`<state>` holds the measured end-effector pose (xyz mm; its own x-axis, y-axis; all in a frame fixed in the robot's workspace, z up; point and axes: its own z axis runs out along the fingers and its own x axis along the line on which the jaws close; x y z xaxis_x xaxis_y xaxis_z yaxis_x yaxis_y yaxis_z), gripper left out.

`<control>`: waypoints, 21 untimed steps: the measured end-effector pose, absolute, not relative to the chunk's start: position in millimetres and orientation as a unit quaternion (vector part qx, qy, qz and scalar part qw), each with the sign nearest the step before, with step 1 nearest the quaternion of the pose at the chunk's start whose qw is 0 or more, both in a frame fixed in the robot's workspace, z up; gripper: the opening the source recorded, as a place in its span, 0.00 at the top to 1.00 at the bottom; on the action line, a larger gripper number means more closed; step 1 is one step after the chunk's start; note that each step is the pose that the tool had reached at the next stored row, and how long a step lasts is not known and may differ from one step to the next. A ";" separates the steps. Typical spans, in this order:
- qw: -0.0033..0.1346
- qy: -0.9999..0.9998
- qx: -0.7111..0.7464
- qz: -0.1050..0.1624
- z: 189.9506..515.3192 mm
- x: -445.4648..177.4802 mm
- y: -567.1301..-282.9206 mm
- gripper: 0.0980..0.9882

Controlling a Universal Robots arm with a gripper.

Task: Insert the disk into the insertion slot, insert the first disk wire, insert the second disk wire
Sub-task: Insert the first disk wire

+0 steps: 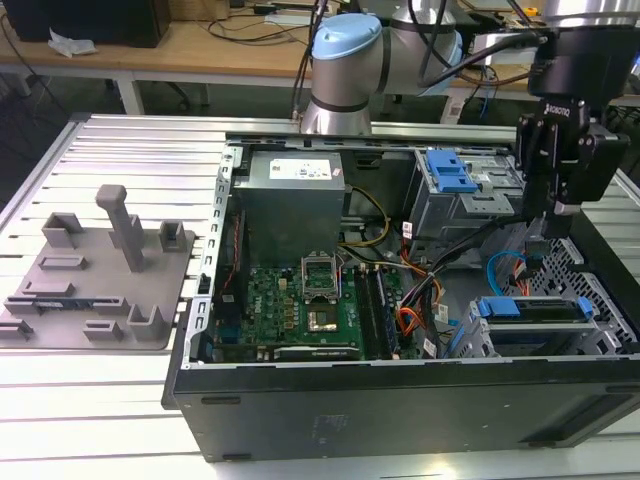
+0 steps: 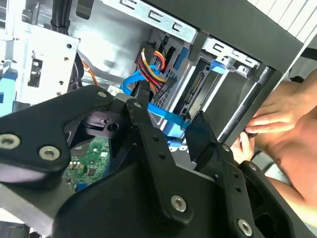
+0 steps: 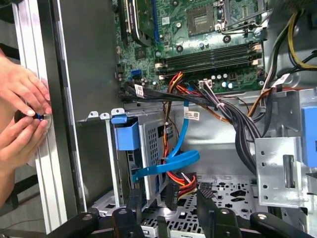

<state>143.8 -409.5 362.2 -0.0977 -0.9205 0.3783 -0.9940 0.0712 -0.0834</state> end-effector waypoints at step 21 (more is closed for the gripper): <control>0.126 -0.716 0.658 0.195 341.4 142.9 -403.7 0.72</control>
<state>142.9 -403.7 341.4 -0.1009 -0.8934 0.4377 -0.9920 0.0567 -0.1129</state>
